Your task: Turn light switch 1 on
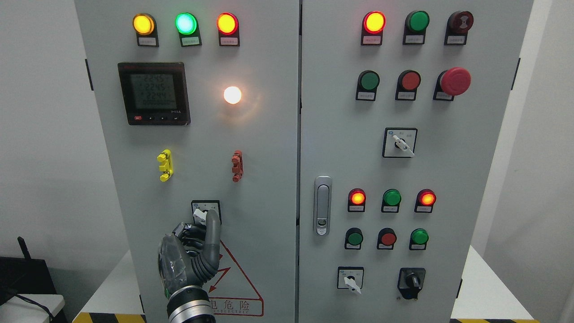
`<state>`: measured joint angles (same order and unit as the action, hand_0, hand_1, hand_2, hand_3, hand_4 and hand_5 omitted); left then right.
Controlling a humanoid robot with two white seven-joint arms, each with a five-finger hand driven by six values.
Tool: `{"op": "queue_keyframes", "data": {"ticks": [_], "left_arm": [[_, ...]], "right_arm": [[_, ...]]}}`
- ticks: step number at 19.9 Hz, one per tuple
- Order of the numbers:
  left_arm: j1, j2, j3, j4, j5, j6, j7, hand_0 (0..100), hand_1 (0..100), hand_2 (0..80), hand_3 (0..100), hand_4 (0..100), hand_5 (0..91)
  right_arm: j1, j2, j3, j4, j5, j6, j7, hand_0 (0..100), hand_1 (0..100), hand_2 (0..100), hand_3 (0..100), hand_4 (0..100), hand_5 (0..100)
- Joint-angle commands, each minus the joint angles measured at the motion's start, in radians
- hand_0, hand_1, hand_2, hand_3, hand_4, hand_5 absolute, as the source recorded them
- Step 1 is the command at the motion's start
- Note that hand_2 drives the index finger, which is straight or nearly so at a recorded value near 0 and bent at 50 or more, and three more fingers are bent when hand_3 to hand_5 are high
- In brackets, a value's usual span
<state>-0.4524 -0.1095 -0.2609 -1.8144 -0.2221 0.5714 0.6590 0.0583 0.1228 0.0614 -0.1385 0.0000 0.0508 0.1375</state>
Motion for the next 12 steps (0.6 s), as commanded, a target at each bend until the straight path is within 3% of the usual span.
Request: {"op": "queue_keyframes", "data": {"ticks": [1, 9, 10, 12], "left_arm": [[0.053, 0.001, 0.002, -0.040, 0.000, -0.042, 0.002, 18, 28, 64.4, 75, 77, 65.7], [0.230, 0.017, 0.093, -0.040, 0.000, -0.319, -0.033, 18, 31, 68.1, 79, 81, 67.9], [0.262, 0.025, 0.118, -0.037, 0.001, -0.373, -0.047, 18, 32, 68.7, 79, 82, 67.9], [0.351, 0.034, 0.184, -0.026, 0.026, -0.532, -0.140, 20, 33, 69.8, 83, 85, 69.7]], "right_arm": [[0.000, 0.000, 0.000, -0.001, -0.018, 0.000, -0.001, 12, 39, 0, 0, 0, 0], [0.000, 0.000, 0.000, -0.001, -0.017, 0.000, 0.001, 12, 39, 0, 0, 0, 0], [0.000, 0.000, 0.000, -0.001, -0.018, 0.000, 0.001, 12, 39, 0, 0, 0, 0], [0.000, 0.000, 0.000, -0.001, -0.017, 0.000, -0.001, 12, 39, 0, 0, 0, 0]]}}
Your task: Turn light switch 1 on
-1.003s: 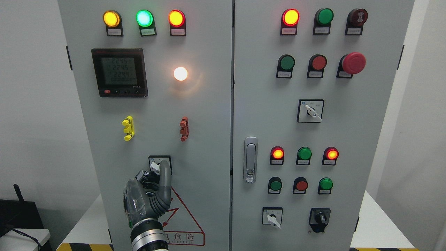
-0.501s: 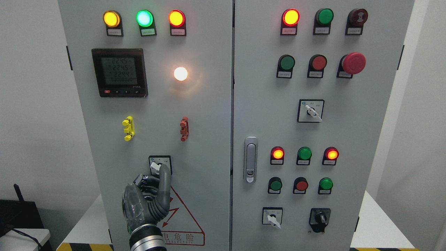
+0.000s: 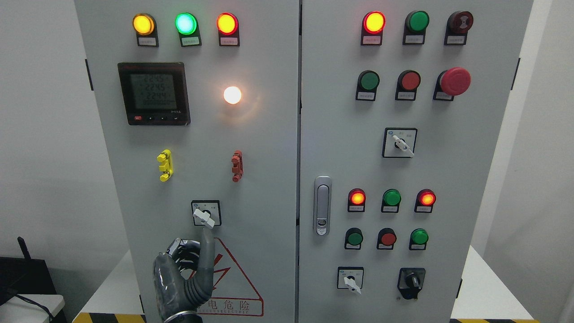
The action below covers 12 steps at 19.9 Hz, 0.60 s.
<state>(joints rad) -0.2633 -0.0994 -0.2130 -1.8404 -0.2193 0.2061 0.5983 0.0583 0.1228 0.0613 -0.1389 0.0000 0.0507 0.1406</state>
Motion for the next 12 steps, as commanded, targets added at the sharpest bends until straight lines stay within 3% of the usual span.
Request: {"op": "queue_keyframes", "data": {"ticks": [1, 4, 6, 7, 9, 10, 11, 12], "left_arm": [[0.212, 0.035, 0.171, 0.016, 0.046, -0.257, -0.133, 20, 33, 69.8, 84, 86, 69.3], [0.314, 0.049, 0.323, 0.123, 0.071, -0.512, -0.260, 19, 33, 60.9, 88, 84, 61.9], [0.367, 0.055, 0.449, 0.209, 0.075, -0.640, -0.365, 19, 31, 50.6, 81, 79, 49.3], [0.395, 0.061, 0.513, 0.251, 0.087, -0.693, -0.432, 19, 31, 49.4, 80, 78, 47.1], [0.443, 0.072, 0.627, 0.344, 0.136, -0.790, -0.558, 17, 24, 32.0, 58, 58, 24.8], [0.456, 0.076, 0.671, 0.401, 0.156, -0.819, -0.599, 17, 24, 31.9, 58, 58, 24.6], [0.464, 0.078, 0.716, 0.470, 0.167, -0.838, -0.620, 14, 21, 23.2, 46, 47, 13.4], [0.470, 0.079, 0.751, 0.533, 0.167, -0.855, -0.624, 13, 21, 19.5, 42, 43, 11.3]], "right_arm": [[0.000, 0.000, 0.000, -0.001, -0.017, 0.000, -0.004, 12, 39, 0, 0, 0, 0], [0.000, 0.000, 0.000, 0.001, -0.017, 0.000, -0.004, 12, 39, 0, 0, 0, 0], [0.000, 0.000, 0.000, -0.001, -0.017, 0.000, -0.004, 12, 39, 0, 0, 0, 0], [0.000, 0.000, 0.000, 0.001, -0.017, 0.000, -0.004, 12, 39, 0, 0, 0, 0], [0.000, 0.000, 0.000, -0.001, -0.018, 0.000, -0.004, 12, 39, 0, 0, 0, 0], [0.000, 0.000, 0.000, 0.001, -0.018, 0.000, -0.004, 12, 39, 0, 0, 0, 0], [0.000, 0.000, 0.000, 0.001, -0.018, 0.000, -0.004, 12, 39, 0, 0, 0, 0], [0.000, 0.000, 0.000, 0.001, -0.017, 0.000, -0.003, 12, 39, 0, 0, 0, 0]]}}
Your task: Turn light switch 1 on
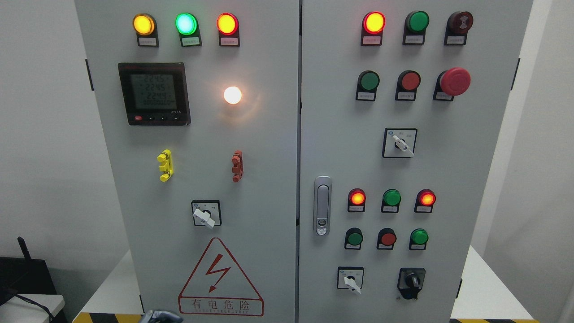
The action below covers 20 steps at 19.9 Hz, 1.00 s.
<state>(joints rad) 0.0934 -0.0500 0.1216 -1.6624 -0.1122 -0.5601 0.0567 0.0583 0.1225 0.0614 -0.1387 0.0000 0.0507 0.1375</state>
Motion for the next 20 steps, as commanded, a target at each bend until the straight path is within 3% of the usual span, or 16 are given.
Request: {"op": "queue_keyframes", "data": {"ticks": [1, 2, 7, 11, 14, 17, 20], "left_arm": [[0.124, 0.033, 0.446, 0.422, 0.060, -0.109, -0.081, 11, 18, 14.4, 34, 38, 8.5], [0.134, 0.035, 0.476, 0.496, 0.060, -0.128, -0.083, 11, 16, 10.3, 29, 34, 6.0], [0.140, 0.073, 0.567, 0.858, 0.062, -0.129, -0.083, 26, 11, 10.7, 26, 30, 2.6], [0.164, 0.098, 0.559, 1.119, 0.049, -0.107, -0.072, 31, 10, 0.0, 9, 17, 0.0], [0.161, 0.133, 0.546, 1.285, 0.046, 0.050, -0.064, 35, 11, 0.0, 0, 9, 0.0], [0.154, 0.144, 0.477, 1.378, 0.052, 0.262, -0.083, 40, 15, 0.0, 0, 6, 0.0], [0.129, 0.144, 0.365, 1.493, 0.046, 0.315, -0.136, 44, 14, 0.0, 0, 1, 0.0]], "right_arm": [[0.000, 0.000, 0.000, -0.001, -0.017, 0.000, 0.001, 12, 39, 0, 0, 0, 0], [0.000, 0.000, 0.000, -0.001, -0.017, 0.000, -0.001, 12, 39, 0, 0, 0, 0], [0.000, 0.000, 0.000, 0.001, -0.017, 0.000, -0.001, 12, 39, 0, 0, 0, 0], [0.000, 0.000, 0.000, 0.001, -0.018, 0.000, -0.001, 12, 39, 0, 0, 0, 0], [0.000, 0.000, 0.000, -0.001, -0.018, 0.000, -0.001, 12, 39, 0, 0, 0, 0], [0.000, 0.000, 0.000, 0.001, -0.017, 0.000, -0.001, 12, 39, 0, 0, 0, 0], [0.000, 0.000, 0.000, 0.001, -0.018, 0.000, -0.001, 12, 39, 0, 0, 0, 0]]}}
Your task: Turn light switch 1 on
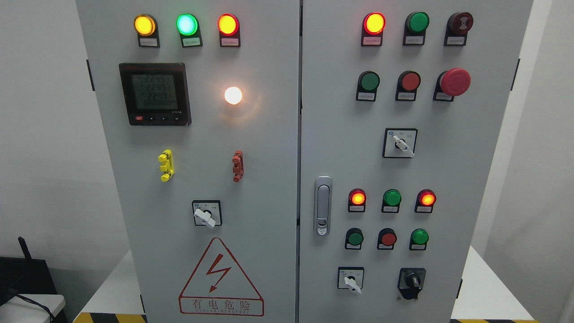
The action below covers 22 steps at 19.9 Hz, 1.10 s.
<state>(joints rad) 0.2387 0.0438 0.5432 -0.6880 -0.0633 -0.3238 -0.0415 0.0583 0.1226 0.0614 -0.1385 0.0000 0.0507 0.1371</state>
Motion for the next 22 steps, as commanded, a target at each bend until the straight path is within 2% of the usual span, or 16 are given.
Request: {"op": "queue_keyframes", "data": {"ticks": [1, 5, 7, 9, 11, 17, 22], "left_arm": [[-0.019, 0.050, -0.110, 0.550, -0.001, 0.081, -0.041, 45, 14, 0.0, 0, 0, 0.0], [-0.081, 0.031, -0.314, 0.643, -0.003, 0.126, -0.031, 45, 12, 0.0, 0, 0, 0.0], [-0.107, 0.001, -0.376, 0.645, -0.003, 0.164, -0.012, 45, 11, 0.0, 0, 0, 0.0], [-0.131, -0.016, -0.400, 0.647, -0.003, 0.209, 0.052, 45, 10, 0.0, 0, 0, 0.0], [-0.148, -0.025, -0.420, 0.645, -0.003, 0.238, 0.064, 45, 9, 0.0, 0, 0, 0.0], [-0.157, -0.038, -0.463, 0.645, -0.003, 0.244, 0.072, 45, 9, 0.0, 0, 0, 0.0], [-0.159, -0.041, -0.463, 0.647, -0.003, 0.244, 0.072, 44, 9, 0.0, 0, 0, 0.0]], "right_arm": [[0.000, 0.000, 0.000, 0.000, -0.017, 0.000, -0.001, 12, 39, 0, 0, 0, 0], [0.000, 0.000, 0.000, 0.000, -0.018, 0.000, -0.001, 12, 39, 0, 0, 0, 0], [0.000, 0.000, 0.000, -0.001, -0.018, 0.000, -0.001, 12, 39, 0, 0, 0, 0], [0.000, 0.000, 0.000, -0.001, -0.018, 0.000, -0.001, 12, 39, 0, 0, 0, 0], [0.000, 0.000, 0.000, -0.001, -0.017, 0.000, -0.001, 12, 39, 0, 0, 0, 0], [0.000, 0.000, 0.000, -0.001, -0.018, 0.000, -0.001, 12, 39, 0, 0, 0, 0], [0.000, 0.000, 0.000, 0.000, -0.018, 0.000, -0.001, 12, 39, 0, 0, 0, 0]]}}
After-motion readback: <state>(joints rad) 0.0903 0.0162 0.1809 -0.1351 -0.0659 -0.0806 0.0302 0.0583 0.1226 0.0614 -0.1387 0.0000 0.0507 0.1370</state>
